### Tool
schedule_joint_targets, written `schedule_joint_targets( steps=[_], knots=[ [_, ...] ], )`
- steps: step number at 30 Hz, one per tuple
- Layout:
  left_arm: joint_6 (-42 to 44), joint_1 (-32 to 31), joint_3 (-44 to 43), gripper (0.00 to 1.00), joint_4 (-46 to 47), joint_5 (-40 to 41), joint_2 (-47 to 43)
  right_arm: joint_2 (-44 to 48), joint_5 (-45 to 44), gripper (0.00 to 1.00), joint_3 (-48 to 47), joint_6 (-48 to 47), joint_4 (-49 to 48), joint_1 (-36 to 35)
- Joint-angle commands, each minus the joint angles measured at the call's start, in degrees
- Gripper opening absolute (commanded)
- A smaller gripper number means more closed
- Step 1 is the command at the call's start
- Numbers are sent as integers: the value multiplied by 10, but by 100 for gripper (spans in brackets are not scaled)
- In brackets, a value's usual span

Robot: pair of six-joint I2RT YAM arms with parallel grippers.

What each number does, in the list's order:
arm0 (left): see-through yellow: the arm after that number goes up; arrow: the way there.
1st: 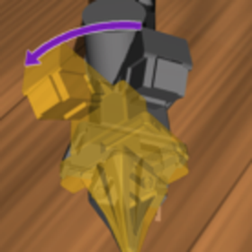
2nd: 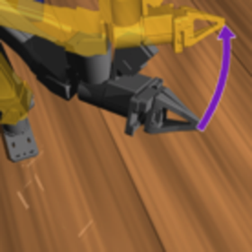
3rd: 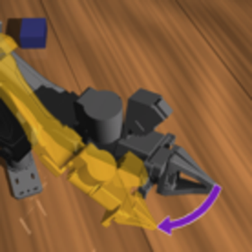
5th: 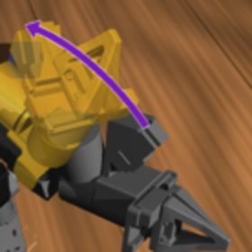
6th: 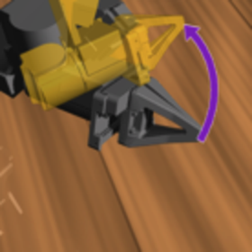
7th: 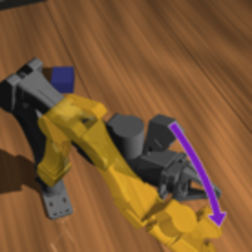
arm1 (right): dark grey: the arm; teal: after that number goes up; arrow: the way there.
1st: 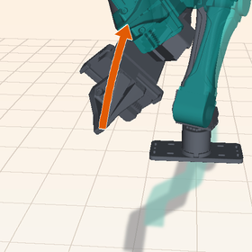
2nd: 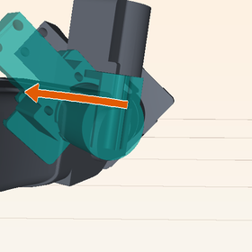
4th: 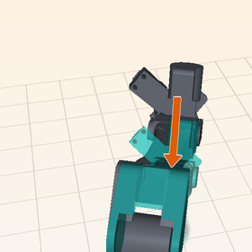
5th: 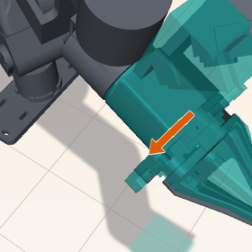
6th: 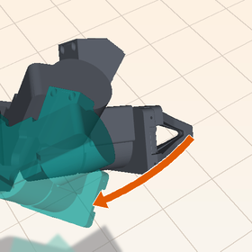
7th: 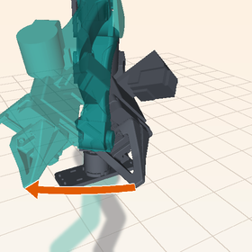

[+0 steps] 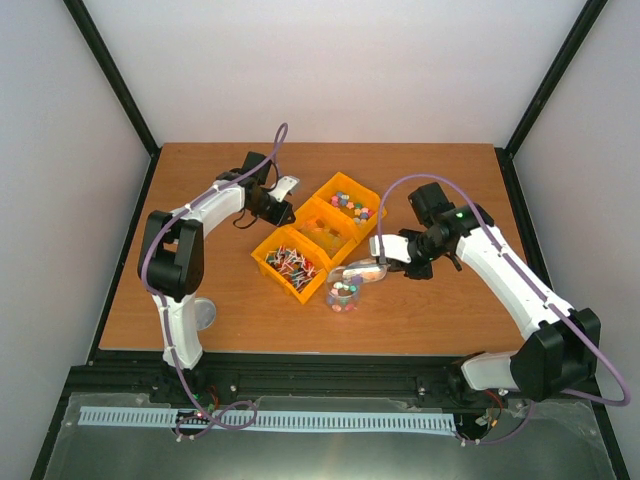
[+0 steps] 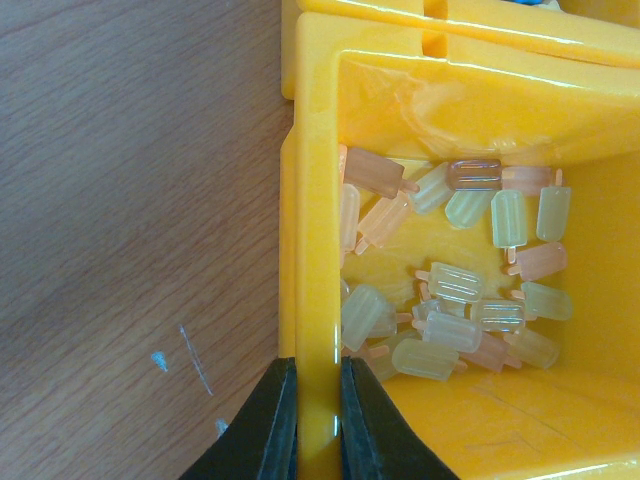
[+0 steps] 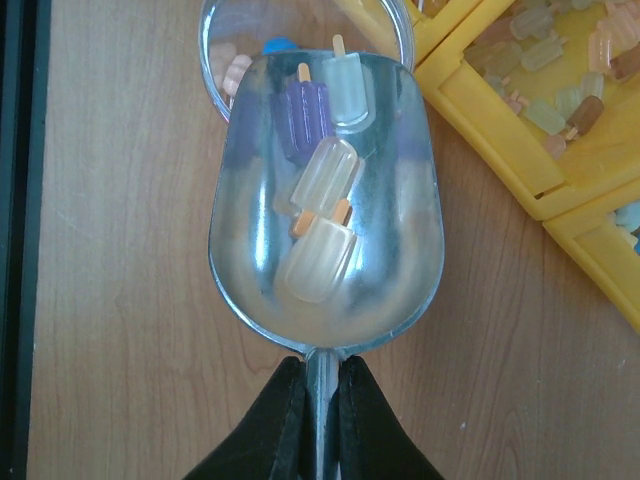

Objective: Pack the candies

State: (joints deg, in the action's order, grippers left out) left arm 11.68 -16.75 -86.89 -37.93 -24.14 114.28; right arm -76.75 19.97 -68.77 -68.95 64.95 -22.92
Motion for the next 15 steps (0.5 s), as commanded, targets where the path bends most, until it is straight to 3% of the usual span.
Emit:
schedule_joint_targets(
  steps=[1, 15],
  knots=[
    [7, 6, -21, 1, -14, 4, 21, -8, -59, 3, -24, 19, 15, -23],
    [5, 6, -20, 1, -12, -1, 25, -27, -116, 3, -70, 28, 56, -52]
  ],
)
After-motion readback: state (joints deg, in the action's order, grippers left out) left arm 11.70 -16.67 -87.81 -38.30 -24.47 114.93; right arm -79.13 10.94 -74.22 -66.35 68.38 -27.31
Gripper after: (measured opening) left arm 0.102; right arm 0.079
